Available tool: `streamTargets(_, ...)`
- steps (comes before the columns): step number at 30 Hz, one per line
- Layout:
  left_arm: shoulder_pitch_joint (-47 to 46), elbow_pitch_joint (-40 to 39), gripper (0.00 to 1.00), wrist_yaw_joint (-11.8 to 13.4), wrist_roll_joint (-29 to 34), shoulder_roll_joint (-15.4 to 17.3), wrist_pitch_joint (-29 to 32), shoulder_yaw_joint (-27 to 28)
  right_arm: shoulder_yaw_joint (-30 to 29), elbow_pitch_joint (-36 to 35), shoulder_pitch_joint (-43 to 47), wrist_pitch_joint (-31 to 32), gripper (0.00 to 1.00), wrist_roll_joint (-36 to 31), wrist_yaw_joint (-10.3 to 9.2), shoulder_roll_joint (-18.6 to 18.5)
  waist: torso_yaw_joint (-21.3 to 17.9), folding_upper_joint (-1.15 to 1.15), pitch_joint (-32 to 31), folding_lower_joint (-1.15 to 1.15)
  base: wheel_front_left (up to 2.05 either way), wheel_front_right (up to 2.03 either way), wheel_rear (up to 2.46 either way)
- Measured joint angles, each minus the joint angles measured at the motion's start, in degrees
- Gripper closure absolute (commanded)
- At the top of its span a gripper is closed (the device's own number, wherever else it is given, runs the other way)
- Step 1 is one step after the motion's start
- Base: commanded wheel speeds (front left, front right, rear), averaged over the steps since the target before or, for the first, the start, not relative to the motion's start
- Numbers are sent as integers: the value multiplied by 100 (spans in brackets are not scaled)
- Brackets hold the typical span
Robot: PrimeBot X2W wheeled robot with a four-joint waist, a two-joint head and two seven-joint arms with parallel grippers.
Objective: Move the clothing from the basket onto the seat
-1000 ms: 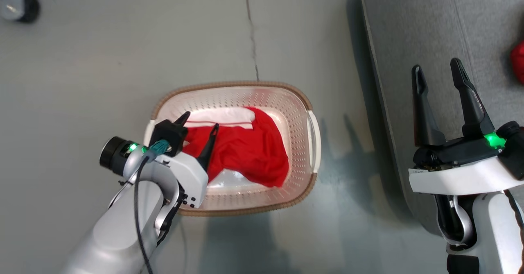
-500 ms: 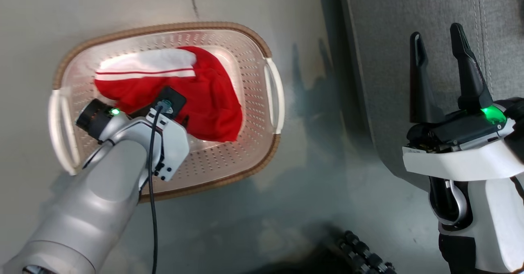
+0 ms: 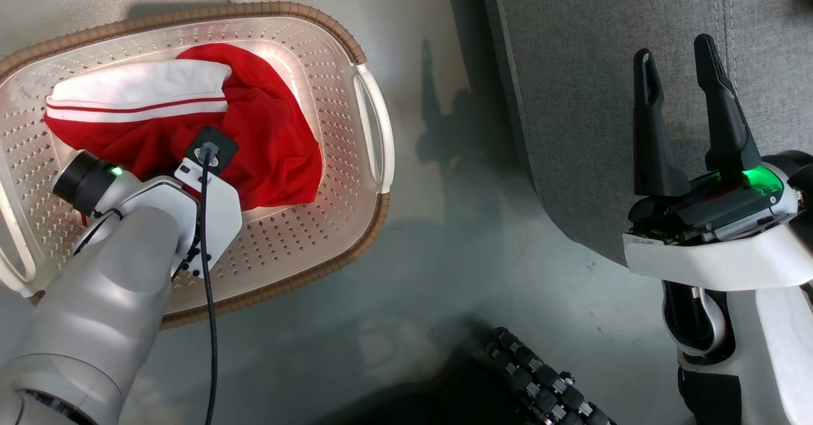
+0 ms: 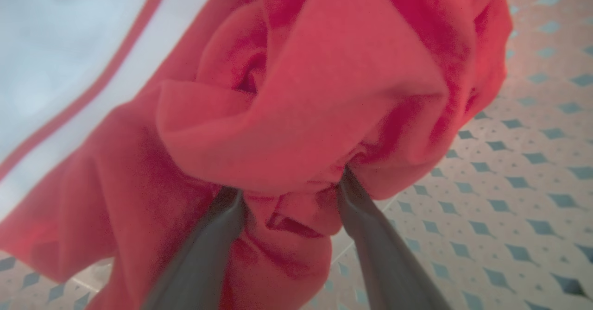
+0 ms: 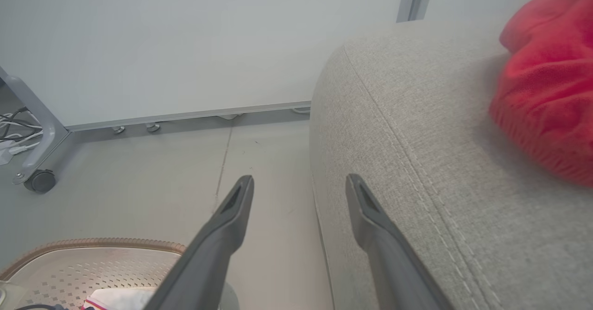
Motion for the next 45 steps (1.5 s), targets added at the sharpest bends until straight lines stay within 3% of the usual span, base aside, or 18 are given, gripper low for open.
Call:
streamTargets(1,-13,29,58,-1,0,-4,-7,-16,-2,-14,8,1,0,1,0,1,0,0,1,0,0,0,0)
streamTargets(2,-34,57,100,-1,0,-1,-25,-24,-3,-26,11,0,0,3,0,1,0,0,1,0,0,0,0)
streamTargets(11,-210,62,100,16,44,45,-758,-111,109,-34,-186,1,0,49,1,4,44,0,-26,0,0,0,0)
streamTargets(21,95,-230,100,-38,-224,-477,-1893,-19,-63,111,-135,0,0,-377,1,5,501,0,-660,0,0,0,0)
streamTargets(28,406,-671,100,-74,-559,-686,-2307,213,-189,279,12,-1,0,-575,0,7,965,0,-1252,0,0,0,0)
streamTargets(37,973,-1923,100,92,-868,-604,-2381,764,-267,382,287,146,0,-722,0,9,1396,0,-2017,0,0,0,0)
streamTargets(45,1862,-3742,100,459,-948,-303,-2386,1457,-279,430,549,350,0,-782,0,8,1718,0,-2788,0,0,0,0)
